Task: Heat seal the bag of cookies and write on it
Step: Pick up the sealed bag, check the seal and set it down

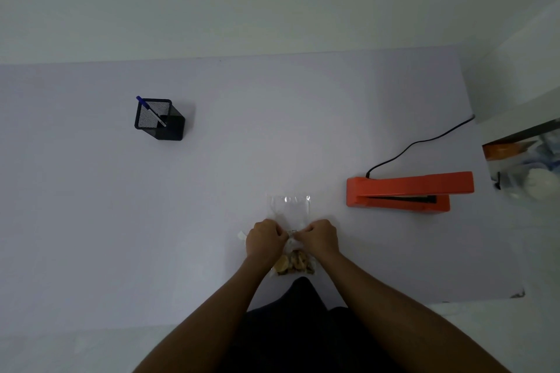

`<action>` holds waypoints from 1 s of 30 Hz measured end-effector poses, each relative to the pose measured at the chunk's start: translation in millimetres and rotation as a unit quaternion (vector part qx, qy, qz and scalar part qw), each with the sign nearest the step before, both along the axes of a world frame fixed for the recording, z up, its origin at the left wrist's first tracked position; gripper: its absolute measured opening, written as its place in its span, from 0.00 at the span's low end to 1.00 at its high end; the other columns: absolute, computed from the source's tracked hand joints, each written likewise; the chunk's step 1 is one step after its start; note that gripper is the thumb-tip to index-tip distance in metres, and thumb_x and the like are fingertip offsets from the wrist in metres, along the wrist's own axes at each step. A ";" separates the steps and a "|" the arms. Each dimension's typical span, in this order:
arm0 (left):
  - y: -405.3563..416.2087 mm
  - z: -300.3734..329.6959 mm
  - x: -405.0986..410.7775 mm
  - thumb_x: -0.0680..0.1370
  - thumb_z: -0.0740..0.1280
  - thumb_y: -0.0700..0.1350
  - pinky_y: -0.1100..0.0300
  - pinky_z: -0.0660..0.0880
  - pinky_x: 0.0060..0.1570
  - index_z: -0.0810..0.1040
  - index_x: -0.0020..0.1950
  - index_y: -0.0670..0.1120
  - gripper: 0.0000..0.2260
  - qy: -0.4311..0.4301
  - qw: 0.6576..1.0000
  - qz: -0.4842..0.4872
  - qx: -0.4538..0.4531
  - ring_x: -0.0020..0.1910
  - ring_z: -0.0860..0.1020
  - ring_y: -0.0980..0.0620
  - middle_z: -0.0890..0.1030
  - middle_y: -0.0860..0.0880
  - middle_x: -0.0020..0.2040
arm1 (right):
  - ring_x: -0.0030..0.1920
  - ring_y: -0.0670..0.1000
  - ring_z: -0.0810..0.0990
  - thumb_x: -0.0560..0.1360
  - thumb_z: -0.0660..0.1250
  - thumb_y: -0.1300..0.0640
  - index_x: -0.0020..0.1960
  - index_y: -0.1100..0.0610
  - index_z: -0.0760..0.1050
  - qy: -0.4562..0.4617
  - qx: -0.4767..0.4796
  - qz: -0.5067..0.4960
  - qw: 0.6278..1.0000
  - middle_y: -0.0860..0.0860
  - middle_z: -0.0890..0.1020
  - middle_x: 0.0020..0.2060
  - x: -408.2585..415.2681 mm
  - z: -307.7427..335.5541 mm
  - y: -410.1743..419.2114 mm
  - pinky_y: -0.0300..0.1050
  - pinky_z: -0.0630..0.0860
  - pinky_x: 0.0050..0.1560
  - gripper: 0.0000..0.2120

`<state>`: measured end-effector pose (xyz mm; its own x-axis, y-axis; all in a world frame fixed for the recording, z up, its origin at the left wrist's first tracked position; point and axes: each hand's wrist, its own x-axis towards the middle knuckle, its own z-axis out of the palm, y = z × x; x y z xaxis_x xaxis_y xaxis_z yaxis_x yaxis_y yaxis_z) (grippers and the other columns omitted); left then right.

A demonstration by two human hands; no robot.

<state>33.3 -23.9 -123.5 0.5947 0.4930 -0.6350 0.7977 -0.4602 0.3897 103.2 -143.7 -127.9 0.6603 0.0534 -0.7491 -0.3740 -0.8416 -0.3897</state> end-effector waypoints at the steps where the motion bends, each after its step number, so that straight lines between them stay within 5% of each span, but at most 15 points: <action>1: 0.4 -0.2 -0.4 0.72 0.69 0.47 0.63 0.72 0.27 0.79 0.33 0.46 0.09 0.003 1.000 -0.004 0.007 0.28 0.77 0.55 0.78 0.52 0.29 | 0.25 0.48 0.75 0.64 0.77 0.56 0.27 0.58 0.76 0.001 -0.001 -0.001 1.000 0.50 0.75 0.22 0.2 -1.0 -0.8 0.41 0.70 0.28 0.13; 10: 9.4 -1.0 0.7 0.72 0.69 0.50 0.58 0.78 0.38 0.78 0.38 0.49 0.06 0.020 1.000 0.014 0.004 0.38 0.80 0.51 0.81 0.52 0.37 | 0.32 0.52 0.82 0.62 0.82 0.52 0.26 0.56 0.75 0.010 0.003 -0.004 1.000 0.52 0.81 0.27 4.5 -1.8 -5.5 0.46 0.79 0.35 0.17; 16: 2.5 -6.3 -0.6 0.67 0.66 0.72 0.58 0.72 0.33 0.76 0.41 0.47 0.27 -0.004 0.999 -0.027 0.043 0.38 0.80 0.49 0.80 0.50 0.38 | 0.23 0.47 0.73 0.64 0.81 0.46 0.22 0.54 0.70 0.002 0.013 -0.010 1.000 0.48 0.72 0.19 4.4 -0.3 -4.9 0.40 0.68 0.27 0.24; 20: 3.3 -6.9 0.0 0.70 0.68 0.69 0.57 0.72 0.37 0.77 0.44 0.46 0.25 -0.005 0.997 -0.045 0.069 0.41 0.81 0.48 0.82 0.49 0.41 | 0.28 0.49 0.77 0.64 0.81 0.51 0.24 0.55 0.73 0.006 0.008 -0.005 1.000 0.49 0.76 0.23 5.3 -1.2 -6.0 0.41 0.73 0.31 0.20; 30: 13.5 -8.8 -6.9 0.73 0.71 0.62 0.54 0.76 0.38 0.69 0.34 0.50 0.19 -0.017 0.999 -0.023 0.046 0.35 0.78 0.49 0.78 0.51 0.34 | 0.33 0.51 0.83 0.63 0.82 0.50 0.30 0.57 0.80 -0.004 0.015 -0.007 1.000 0.52 0.83 0.29 -0.1 -8.0 -8.6 0.47 0.82 0.39 0.14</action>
<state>26.5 -10.4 -132.3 0.6381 0.5210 -0.5669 0.7623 -0.5311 0.3699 103.1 -152.3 -135.9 0.6671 0.0657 -0.7421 -0.3826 -0.8245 -0.4170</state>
